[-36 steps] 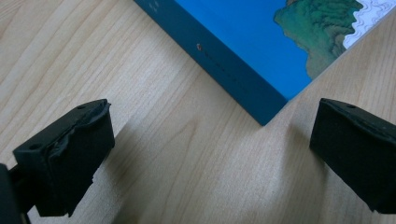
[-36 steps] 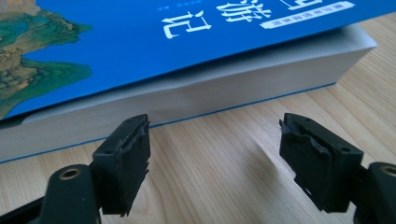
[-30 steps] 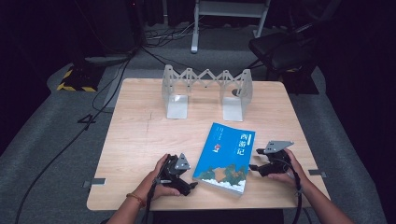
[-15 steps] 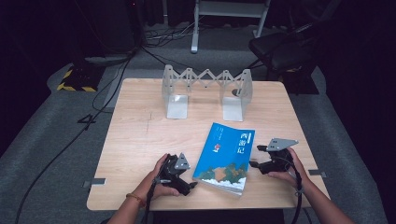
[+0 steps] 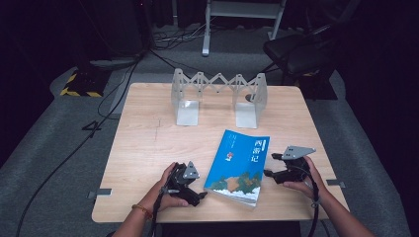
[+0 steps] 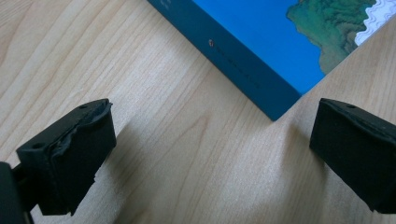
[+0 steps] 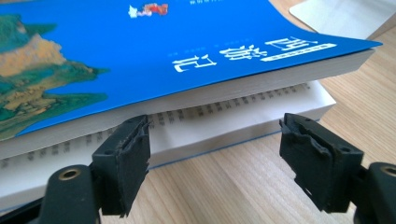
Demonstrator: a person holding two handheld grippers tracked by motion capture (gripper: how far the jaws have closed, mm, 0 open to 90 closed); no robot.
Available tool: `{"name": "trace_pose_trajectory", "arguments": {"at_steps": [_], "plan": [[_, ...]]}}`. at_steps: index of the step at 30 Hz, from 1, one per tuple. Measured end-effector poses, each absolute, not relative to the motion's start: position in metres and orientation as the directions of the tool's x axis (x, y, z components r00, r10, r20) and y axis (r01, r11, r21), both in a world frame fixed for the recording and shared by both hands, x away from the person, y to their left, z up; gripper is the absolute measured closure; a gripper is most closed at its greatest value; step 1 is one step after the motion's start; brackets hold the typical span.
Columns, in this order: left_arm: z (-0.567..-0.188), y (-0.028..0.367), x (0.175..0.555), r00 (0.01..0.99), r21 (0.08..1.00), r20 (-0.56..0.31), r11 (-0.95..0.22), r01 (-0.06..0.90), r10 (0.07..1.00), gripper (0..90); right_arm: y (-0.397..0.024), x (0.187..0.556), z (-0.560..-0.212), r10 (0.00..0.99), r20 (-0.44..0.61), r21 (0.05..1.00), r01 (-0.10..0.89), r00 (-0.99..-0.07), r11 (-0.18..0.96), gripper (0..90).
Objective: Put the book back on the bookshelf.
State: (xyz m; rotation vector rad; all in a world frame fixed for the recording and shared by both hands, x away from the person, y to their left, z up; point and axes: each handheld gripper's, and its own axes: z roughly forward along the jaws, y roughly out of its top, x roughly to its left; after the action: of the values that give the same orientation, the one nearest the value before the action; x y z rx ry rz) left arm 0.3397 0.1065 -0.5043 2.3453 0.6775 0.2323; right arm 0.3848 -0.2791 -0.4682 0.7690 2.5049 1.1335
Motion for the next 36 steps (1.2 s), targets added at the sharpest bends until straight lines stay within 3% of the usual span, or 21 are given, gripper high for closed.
{"name": "trace_pose_trajectory", "arguments": {"at_steps": [2,5,7,11,19,25,31,35,36], "plan": [[-0.501,0.107,0.339,0.847,0.646,-0.023,-0.639,0.419,0.532,4.1,-0.277,0.384,-0.464,0.578,-0.037,0.775,0.342,-0.815,0.532,24.9],[-0.494,0.111,0.337,0.861,0.661,-0.059,-0.627,0.413,0.505,20.4,-0.271,0.386,-0.455,0.582,-0.025,0.798,0.334,-0.813,0.502,24.9],[-0.485,0.114,0.335,0.867,0.677,-0.039,-0.625,0.389,0.498,15.4,-0.266,0.387,-0.449,0.586,-0.028,0.81,0.325,-0.81,0.488,24.9],[-0.463,0.109,0.327,0.877,0.729,-0.026,-0.59,0.346,0.48,16.2,-0.257,0.389,-0.442,0.592,-0.02,0.824,0.322,-0.806,0.466,25.1],[-0.463,0.041,0.304,0.933,0.719,0.012,-0.651,0.242,0.36,17.4,-0.248,0.392,-0.435,0.598,-0.027,0.827,0.318,-0.801,0.463,25.1],[-0.47,0.015,0.3,0.92,0.731,0.039,-0.639,0.24,0.391,20.7,-0.242,0.395,-0.432,0.604,-0.043,0.83,0.308,-0.796,0.466,23.6],[-0.473,0.0,0.299,0.871,0.763,0.066,-0.587,0.27,0.487,25.4,-0.24,0.395,-0.432,0.605,-0.048,0.833,0.302,-0.795,0.463,23.6],[-0.472,-0.004,0.298,0.845,0.774,0.105,-0.577,0.262,0.524,35.1,-0.238,0.394,-0.432,0.607,-0.048,0.837,0.3,-0.793,0.458,23.6],[-0.47,-0.002,0.3,0.846,0.777,0.1,-0.573,0.262,0.523,41.1,-0.238,0.394,-0.432,0.608,-0.044,0.839,0.301,-0.793,0.454,23.6]]}}
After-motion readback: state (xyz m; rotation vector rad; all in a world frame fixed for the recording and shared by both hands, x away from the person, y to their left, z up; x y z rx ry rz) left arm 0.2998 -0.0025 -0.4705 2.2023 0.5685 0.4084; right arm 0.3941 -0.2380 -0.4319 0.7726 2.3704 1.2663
